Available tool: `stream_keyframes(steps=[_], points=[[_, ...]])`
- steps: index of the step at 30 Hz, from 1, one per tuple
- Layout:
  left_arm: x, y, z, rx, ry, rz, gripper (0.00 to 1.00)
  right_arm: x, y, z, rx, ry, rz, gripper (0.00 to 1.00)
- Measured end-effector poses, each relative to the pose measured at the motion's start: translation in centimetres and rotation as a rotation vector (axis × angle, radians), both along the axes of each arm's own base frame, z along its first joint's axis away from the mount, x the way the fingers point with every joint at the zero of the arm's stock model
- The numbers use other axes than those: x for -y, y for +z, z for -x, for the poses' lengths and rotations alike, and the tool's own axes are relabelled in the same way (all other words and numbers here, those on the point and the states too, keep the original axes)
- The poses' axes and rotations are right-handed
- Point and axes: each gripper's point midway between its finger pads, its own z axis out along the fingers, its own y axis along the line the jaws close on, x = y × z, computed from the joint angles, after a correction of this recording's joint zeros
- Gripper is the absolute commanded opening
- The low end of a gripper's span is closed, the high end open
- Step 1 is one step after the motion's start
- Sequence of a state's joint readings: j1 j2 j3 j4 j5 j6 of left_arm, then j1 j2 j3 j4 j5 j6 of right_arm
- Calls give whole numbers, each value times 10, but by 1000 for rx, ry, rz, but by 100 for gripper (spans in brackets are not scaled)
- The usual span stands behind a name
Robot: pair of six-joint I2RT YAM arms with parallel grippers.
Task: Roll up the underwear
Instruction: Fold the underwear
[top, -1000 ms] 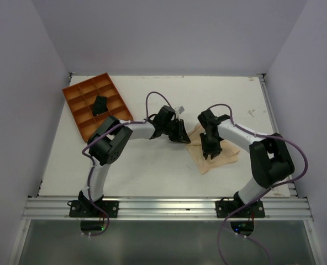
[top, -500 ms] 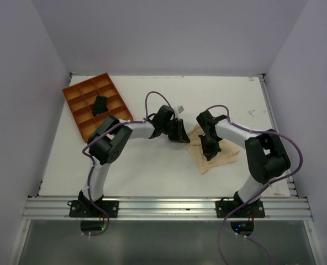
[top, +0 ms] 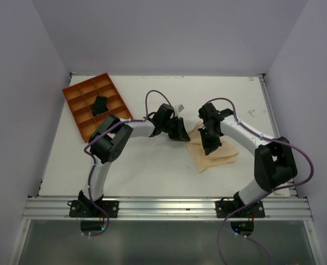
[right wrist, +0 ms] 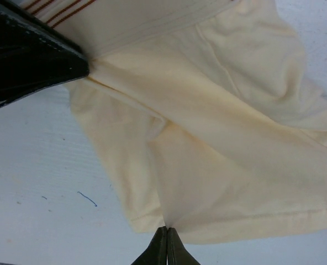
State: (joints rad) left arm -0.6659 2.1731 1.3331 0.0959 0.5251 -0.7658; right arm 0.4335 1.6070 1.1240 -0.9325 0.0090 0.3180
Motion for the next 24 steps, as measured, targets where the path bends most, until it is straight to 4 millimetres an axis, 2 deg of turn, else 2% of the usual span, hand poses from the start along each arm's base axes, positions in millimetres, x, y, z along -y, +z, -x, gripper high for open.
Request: stream_keyframes(steps=[5,11,16,24], points=[[-1,0,0,-3,-1,2,19,-9,12,8,4,10,-68,0],[-1,0,0,-2,-2,2,19,-17,19,27,1,14,-149,0],[-1,0,0,-2,-1,2,19,-24,13,43,-20,10,-186,0],[-1,-1,-1,-1,-2,3,19,-41,-8,59,-41,14,-211,0]])
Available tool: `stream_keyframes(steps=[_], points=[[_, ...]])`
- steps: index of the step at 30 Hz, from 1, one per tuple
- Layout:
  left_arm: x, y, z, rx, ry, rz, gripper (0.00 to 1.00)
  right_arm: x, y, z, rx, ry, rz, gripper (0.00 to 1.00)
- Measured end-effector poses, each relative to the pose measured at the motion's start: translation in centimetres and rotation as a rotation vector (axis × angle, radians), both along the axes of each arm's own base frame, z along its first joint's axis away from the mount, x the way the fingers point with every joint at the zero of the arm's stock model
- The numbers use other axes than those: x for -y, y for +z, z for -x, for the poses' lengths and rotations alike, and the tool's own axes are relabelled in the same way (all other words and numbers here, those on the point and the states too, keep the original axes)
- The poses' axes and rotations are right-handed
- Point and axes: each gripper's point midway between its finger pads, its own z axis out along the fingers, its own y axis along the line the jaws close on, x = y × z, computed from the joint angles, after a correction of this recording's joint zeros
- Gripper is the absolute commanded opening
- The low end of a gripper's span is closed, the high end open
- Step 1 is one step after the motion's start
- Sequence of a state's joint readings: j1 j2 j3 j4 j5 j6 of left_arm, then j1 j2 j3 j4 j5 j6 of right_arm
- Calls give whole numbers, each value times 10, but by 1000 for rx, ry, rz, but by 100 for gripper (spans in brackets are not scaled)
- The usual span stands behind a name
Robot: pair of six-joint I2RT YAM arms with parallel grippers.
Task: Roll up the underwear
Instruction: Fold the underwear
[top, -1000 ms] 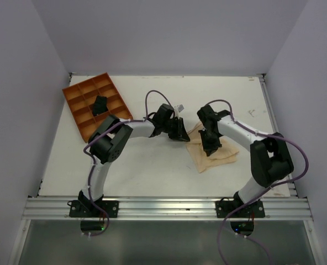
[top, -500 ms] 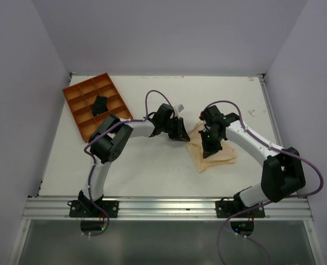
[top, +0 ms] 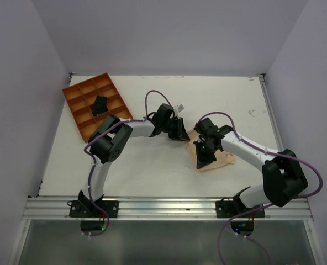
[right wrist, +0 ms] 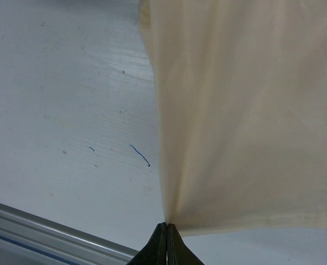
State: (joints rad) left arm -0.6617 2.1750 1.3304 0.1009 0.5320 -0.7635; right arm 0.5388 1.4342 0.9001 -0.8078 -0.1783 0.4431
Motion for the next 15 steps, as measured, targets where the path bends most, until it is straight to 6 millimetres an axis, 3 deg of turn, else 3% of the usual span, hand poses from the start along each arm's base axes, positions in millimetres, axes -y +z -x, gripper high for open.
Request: stream_keyframes(steps=[8,12,15], points=[[-2,0,-2,-1,3,0,20,-7,-20,17,-21,-6,7,1],[-5,0,-4,3,-5,2,20,-1,-25,20,-24,-30,35,20],[-8,1,-7,13,-9,-1,20,4,-23,17,-13,-44,70,24]])
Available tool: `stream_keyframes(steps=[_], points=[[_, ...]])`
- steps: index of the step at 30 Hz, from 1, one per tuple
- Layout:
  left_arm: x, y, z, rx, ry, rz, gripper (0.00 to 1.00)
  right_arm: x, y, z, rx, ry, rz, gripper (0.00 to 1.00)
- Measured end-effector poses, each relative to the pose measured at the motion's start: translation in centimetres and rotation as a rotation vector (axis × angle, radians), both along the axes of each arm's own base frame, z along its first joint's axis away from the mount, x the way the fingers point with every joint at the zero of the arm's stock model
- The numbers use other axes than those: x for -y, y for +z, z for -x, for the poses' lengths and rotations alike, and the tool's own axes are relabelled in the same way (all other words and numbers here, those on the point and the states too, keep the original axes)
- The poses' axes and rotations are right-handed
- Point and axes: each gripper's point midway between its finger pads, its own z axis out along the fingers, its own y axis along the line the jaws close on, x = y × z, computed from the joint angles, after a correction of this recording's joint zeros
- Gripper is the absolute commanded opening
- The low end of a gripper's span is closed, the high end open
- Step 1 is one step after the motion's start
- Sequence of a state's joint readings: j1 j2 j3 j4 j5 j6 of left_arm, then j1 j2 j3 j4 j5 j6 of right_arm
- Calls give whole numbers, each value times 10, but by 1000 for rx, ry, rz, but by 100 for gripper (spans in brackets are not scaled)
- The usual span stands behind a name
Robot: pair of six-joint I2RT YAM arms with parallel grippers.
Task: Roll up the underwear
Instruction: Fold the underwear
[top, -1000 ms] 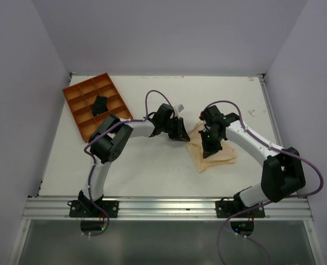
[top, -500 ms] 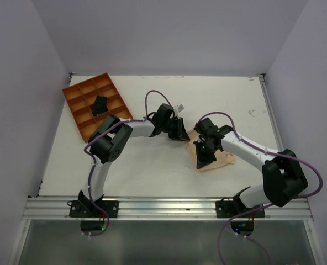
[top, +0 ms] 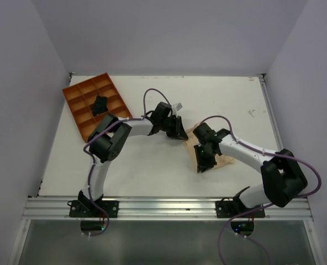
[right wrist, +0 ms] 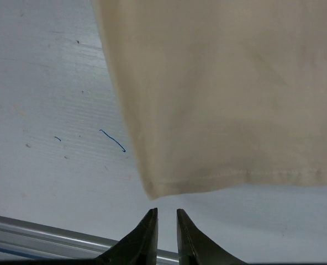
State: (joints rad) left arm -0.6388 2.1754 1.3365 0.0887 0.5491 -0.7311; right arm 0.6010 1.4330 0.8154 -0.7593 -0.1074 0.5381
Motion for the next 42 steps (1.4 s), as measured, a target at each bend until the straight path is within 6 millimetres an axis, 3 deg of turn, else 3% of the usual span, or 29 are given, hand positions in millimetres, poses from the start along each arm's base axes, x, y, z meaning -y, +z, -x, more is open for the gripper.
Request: stream_keyframes(steps=[3,9,15,20,31,42], points=[[-1,0,-2,14,-7,-3,20,3,14,-12,38,-13,41,25],[-3,0,-2,21,-22,-21,20,9,50,-59,183,-91,80,28],[-4,0,-2,27,-32,-30,21,73,39,-85,150,-308,195,29],[-6,-1,-3,28,-33,-34,21,112,28,-80,103,-433,283,30],[-12,-2,-1,24,-26,-36,21,150,-8,-60,-18,-538,395,24],[-17,-2,-1,17,-23,-33,21,153,-2,-67,17,-602,362,28]])
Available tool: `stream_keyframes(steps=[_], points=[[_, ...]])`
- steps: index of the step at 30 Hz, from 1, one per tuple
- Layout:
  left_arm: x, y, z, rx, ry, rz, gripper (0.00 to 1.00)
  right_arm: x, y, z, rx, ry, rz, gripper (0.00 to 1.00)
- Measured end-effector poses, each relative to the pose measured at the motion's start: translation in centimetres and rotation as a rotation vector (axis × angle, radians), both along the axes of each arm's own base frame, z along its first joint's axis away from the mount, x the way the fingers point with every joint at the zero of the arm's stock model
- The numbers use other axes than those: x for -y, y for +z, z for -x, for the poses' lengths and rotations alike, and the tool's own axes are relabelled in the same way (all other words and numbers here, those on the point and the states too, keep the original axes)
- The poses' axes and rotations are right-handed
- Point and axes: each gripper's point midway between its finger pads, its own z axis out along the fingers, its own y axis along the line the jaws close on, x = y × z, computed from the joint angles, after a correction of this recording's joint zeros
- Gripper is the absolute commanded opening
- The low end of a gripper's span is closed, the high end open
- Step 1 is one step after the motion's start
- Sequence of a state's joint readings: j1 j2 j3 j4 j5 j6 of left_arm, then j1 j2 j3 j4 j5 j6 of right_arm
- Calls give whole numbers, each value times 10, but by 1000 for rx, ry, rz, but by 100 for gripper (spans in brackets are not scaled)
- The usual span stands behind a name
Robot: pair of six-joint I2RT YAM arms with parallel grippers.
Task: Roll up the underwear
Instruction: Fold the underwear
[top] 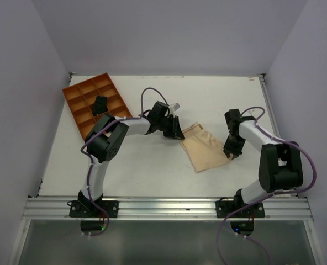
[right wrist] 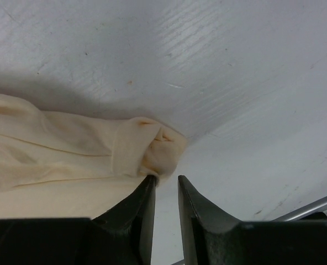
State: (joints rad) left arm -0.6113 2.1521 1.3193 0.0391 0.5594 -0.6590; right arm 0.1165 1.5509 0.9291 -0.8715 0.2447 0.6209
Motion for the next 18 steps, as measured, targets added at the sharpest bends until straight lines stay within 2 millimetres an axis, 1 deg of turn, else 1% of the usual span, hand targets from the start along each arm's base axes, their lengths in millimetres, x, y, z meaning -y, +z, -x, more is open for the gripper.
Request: stream_keyframes(steps=[3,6,9,11,13,15,16,18], points=[[-2,1,1,-2,0,1,22,-4,6,-8,24,4,-23,28],[-6,3,4,-7,2,-1,24,-10,14,-20,58,20,-53,30],[-11,4,8,-14,3,-9,24,-17,17,-30,82,49,-93,31],[-12,3,10,-18,2,-14,24,-23,19,-34,93,72,-126,33],[-14,2,11,-19,2,-15,24,-35,22,-42,103,116,-189,37],[-14,2,12,-18,1,-13,24,-49,28,-57,130,175,-243,38],[-15,1,13,-18,0,-11,24,-56,31,-65,149,210,-266,33],[-15,1,13,-17,1,-8,24,-75,41,-81,187,296,-320,28]])
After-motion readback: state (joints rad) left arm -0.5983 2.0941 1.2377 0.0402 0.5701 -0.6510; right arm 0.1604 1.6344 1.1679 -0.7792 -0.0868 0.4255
